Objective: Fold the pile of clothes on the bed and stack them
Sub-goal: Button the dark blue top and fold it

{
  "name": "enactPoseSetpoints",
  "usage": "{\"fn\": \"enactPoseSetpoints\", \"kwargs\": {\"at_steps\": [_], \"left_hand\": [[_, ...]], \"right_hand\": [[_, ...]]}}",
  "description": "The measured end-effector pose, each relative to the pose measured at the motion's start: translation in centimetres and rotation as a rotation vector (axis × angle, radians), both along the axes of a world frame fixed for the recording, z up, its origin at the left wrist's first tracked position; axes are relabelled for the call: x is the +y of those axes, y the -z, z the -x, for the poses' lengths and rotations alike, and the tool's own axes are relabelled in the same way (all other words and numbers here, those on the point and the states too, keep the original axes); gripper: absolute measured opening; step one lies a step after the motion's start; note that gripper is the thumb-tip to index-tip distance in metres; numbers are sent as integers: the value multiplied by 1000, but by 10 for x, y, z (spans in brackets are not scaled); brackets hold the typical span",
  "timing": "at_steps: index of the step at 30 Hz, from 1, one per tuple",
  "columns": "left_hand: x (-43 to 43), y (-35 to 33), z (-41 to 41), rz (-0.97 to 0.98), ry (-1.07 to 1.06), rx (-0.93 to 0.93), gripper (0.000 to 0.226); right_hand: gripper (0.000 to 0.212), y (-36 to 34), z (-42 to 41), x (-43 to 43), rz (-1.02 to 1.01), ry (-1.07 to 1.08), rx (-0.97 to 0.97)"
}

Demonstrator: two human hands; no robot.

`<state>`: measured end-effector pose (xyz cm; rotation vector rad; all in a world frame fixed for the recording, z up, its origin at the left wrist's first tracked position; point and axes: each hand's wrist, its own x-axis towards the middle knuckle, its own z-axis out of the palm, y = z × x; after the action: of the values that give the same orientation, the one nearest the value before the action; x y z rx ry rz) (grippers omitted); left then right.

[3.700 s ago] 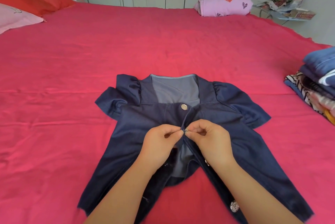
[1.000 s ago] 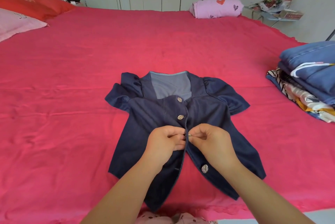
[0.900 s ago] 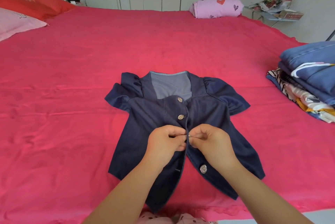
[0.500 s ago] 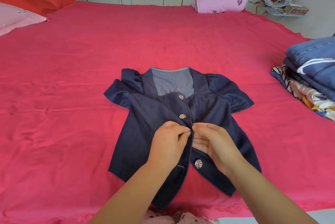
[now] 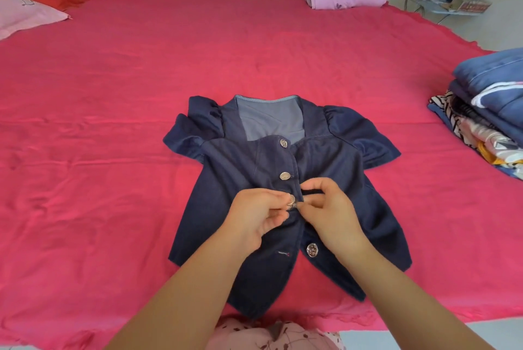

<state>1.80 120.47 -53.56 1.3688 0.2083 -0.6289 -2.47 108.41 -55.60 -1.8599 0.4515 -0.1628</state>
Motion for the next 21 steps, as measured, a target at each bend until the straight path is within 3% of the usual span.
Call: {"fn": "enactPoseSetpoints", "kwargs": {"at_steps": [3,8,11,13,15,18,21], "left_hand": [[3,-3,1,11,12,-23,10],[19,8,16,-408,44,-572,16],[26,13,41,-655,287,-835,20],[26,19,56,-907,489,-953,43],[24,22,65,-1125,577,-1049,47],[22,21,68,-1153,521,-1077,22],[30,16,62,-944,335,-965,18]], "right_hand": [[35,-1,5,0,346,-133,-80],[22,-3,35,-16,700,-198,-244],[22,6,51,-14,868,-339,-85],[22,9,56,-7,942,-381,4],[14,7,58,-1,1013,-400,39],[12,-6,63,1,1062,-364,76],[6,-16,69,2,783,-228,-9]]}}
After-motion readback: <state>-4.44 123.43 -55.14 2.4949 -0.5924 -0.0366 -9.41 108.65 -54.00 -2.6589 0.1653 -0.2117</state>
